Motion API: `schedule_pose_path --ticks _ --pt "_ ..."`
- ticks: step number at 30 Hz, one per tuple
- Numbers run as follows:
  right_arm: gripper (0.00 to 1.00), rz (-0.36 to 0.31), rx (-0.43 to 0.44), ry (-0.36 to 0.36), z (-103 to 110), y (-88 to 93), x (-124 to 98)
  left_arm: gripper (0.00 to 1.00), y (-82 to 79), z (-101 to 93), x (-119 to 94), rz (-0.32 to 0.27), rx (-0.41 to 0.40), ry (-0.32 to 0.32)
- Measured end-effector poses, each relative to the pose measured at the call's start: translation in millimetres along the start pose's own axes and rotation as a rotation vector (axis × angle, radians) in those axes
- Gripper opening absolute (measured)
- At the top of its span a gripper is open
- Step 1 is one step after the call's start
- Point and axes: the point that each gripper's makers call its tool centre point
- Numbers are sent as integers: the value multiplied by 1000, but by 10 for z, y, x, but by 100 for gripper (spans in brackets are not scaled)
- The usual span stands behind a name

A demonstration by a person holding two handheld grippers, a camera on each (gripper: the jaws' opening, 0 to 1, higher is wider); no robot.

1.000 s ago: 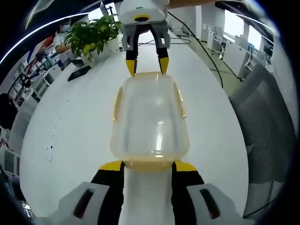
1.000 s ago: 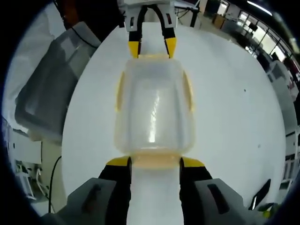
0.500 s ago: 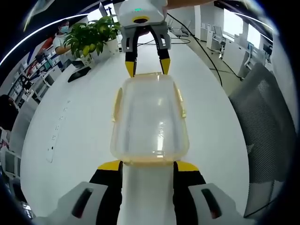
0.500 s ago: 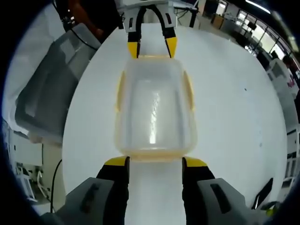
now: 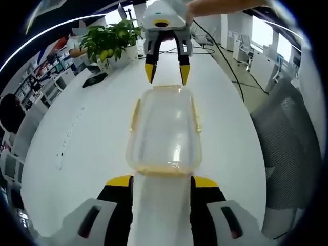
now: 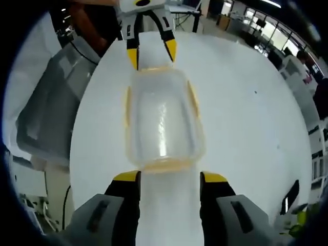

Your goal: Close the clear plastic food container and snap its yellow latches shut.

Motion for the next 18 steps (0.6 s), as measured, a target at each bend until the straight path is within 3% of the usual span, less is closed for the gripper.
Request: schedule_pose_path --ticks 6,15,18 --pt "40 -12 21 62 14 -115 -105 37 -91 -48 -91 -69 -155 -32" --pt "34 -30 99 188 -3 -209 -150 29 -65 -12 -133 -61 -239 -124" --pt "34 -49 117 226 -19 -239 -164 28 -99 -35 -134 -80 -307 -137"
Point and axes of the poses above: the point that each gripper's makers call its tool centre point, and the gripper's own axes: x roughly forward along the fingers, z roughly to its left, y roughly out of its underside, and after that the axes turned 14 degrees about -x, right-handed
